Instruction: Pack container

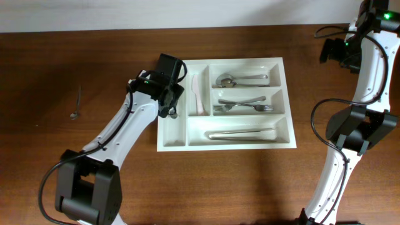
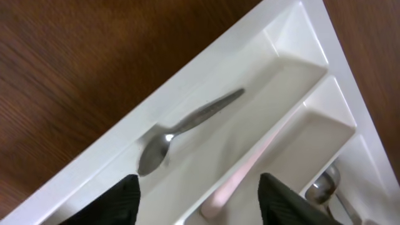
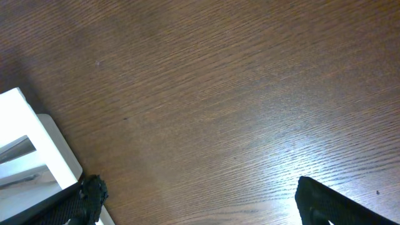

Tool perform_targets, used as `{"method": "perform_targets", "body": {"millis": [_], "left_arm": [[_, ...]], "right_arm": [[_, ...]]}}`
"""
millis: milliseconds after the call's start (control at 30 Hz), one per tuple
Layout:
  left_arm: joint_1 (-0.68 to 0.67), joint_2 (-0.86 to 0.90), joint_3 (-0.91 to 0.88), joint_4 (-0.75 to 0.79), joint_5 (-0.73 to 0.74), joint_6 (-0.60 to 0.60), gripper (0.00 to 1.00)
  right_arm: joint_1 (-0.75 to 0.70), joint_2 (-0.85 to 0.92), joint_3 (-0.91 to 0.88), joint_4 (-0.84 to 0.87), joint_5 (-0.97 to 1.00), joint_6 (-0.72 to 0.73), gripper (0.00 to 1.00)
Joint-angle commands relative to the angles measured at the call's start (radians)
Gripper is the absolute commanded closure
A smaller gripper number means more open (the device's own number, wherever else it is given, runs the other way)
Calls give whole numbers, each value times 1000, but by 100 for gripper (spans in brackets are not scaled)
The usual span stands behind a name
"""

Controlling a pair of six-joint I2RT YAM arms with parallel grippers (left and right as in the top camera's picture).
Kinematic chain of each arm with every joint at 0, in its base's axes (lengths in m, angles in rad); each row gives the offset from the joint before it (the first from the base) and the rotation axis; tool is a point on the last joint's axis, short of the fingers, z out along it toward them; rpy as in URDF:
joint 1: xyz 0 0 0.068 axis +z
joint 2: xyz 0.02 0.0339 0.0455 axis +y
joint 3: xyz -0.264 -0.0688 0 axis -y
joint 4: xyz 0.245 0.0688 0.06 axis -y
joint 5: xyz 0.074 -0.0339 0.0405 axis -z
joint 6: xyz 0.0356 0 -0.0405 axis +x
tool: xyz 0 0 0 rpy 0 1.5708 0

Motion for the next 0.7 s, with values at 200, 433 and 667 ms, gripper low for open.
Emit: {"method": "perform_targets", "body": {"millis": [200, 433, 667], "left_arm": [[111, -28, 18, -12, -202, 498, 25], [366, -5, -2, -166, -219, 774, 25], [512, 19, -84, -196, -145, 774, 30]], "right_arm": [[4, -19, 15, -1, -6, -8, 1], [4, -19, 15, -1, -6, -8, 1], [4, -19, 15, -1, -6, -8, 1]]}}
